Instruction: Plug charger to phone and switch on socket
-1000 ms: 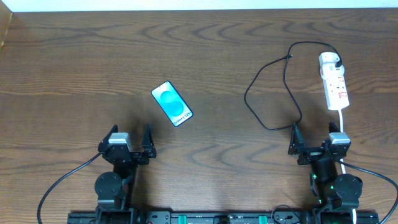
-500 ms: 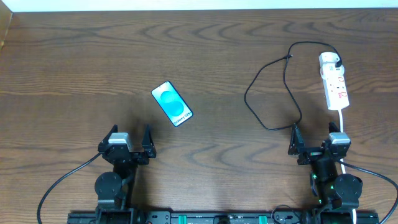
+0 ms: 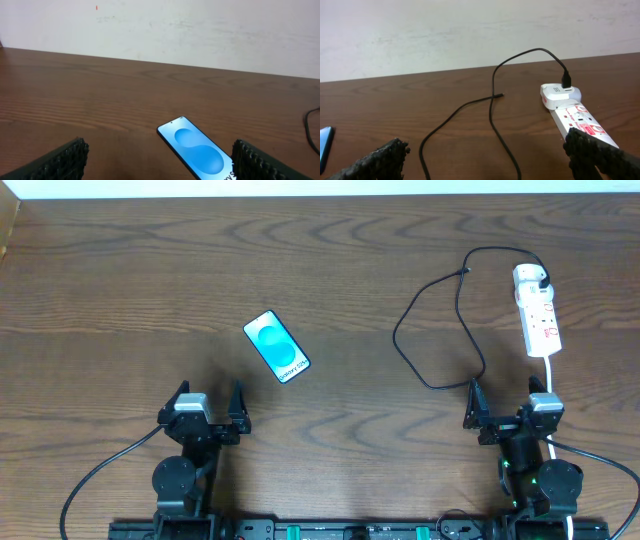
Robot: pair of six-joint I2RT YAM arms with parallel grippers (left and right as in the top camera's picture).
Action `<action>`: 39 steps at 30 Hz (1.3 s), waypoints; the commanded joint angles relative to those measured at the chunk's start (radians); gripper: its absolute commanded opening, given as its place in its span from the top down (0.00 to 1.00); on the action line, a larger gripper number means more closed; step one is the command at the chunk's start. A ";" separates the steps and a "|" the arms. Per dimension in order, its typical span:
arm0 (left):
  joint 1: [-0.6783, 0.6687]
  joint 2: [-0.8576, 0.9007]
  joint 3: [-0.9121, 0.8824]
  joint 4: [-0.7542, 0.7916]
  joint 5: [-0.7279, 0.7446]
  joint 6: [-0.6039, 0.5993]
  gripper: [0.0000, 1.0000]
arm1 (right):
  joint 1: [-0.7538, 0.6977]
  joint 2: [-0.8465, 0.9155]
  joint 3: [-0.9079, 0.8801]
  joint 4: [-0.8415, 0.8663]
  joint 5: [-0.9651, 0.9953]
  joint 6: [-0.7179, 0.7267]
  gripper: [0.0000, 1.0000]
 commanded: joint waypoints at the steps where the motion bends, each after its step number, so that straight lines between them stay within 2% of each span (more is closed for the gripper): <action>1: 0.002 0.002 -0.013 -0.038 0.010 0.010 0.08 | -0.001 -0.003 -0.001 -0.005 0.008 -0.013 0.01; 31: 0.002 0.002 0.010 -0.038 0.010 -0.004 0.08 | -0.001 -0.003 -0.001 -0.005 0.008 -0.013 0.01; 39: 0.002 0.040 0.069 -0.042 0.009 -0.066 0.09 | -0.001 -0.003 -0.001 -0.005 0.008 -0.013 0.01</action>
